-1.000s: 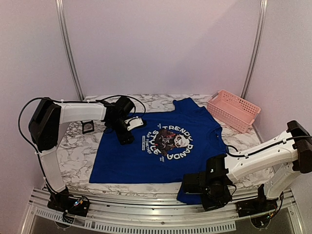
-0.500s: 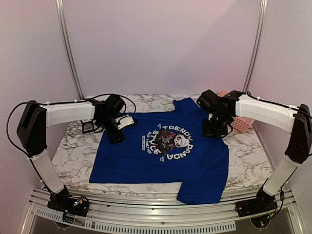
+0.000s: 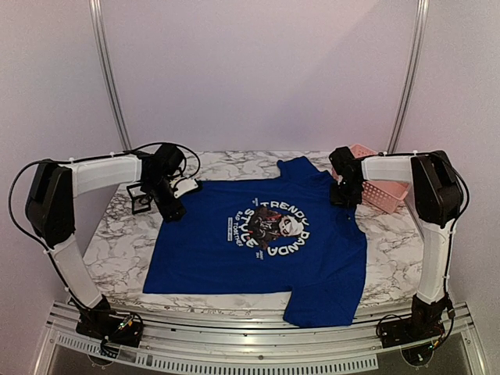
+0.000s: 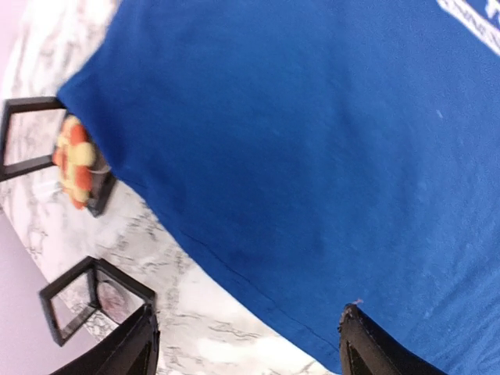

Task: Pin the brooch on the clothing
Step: Smooth out the flattened clothing at the center of the board, then pick up the brooch from the brooch box.

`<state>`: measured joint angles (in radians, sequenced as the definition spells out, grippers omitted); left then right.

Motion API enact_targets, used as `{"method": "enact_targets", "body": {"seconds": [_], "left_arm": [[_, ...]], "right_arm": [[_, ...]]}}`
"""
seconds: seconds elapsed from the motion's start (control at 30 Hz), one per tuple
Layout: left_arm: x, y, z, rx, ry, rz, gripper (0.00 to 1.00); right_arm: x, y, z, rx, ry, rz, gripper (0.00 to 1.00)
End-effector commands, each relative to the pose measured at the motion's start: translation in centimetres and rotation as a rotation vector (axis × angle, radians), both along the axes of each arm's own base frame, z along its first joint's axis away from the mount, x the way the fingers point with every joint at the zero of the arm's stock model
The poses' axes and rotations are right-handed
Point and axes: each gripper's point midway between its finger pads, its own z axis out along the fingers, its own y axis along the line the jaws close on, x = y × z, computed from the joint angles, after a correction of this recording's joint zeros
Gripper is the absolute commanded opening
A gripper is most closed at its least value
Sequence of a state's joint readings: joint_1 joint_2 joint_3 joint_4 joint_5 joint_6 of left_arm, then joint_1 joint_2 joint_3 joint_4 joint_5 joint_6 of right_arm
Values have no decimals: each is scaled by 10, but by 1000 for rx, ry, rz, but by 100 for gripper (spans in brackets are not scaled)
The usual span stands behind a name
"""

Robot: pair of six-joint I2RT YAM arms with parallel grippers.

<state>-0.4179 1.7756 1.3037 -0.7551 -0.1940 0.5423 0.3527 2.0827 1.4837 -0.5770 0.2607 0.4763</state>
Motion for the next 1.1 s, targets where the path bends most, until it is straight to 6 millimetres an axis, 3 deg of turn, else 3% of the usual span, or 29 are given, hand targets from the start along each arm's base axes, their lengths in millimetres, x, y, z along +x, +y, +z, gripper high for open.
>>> {"method": "enact_targets", "body": {"seconds": [0.0, 0.17, 0.3, 0.47, 0.6, 0.8, 0.97, 1.07], "left_arm": [[54, 6, 31, -72, -100, 108, 78], [98, 26, 37, -72, -159, 215, 78], [119, 37, 44, -75, -178, 249, 77], [125, 56, 30, 83, -178, 176, 60], [115, 56, 7, 183, -123, -26, 59], [125, 56, -12, 280, -138, -208, 53], [139, 61, -31, 356, -158, -267, 48], [144, 61, -37, 357, -152, -265, 38]], "right_arm": [[-15, -36, -23, -67, 64, -44, 0], [-12, -32, -13, -28, 57, -2, 0], [-1, -21, 2, 9, 42, 34, 0], [11, 15, 33, 129, -8, 125, 1], [11, 43, 59, 134, -49, 201, 14], [7, 70, 92, 150, -114, 261, 32], [-1, 80, 102, 167, -121, 279, 40], [-3, 86, 103, 162, -126, 295, 41]]}}
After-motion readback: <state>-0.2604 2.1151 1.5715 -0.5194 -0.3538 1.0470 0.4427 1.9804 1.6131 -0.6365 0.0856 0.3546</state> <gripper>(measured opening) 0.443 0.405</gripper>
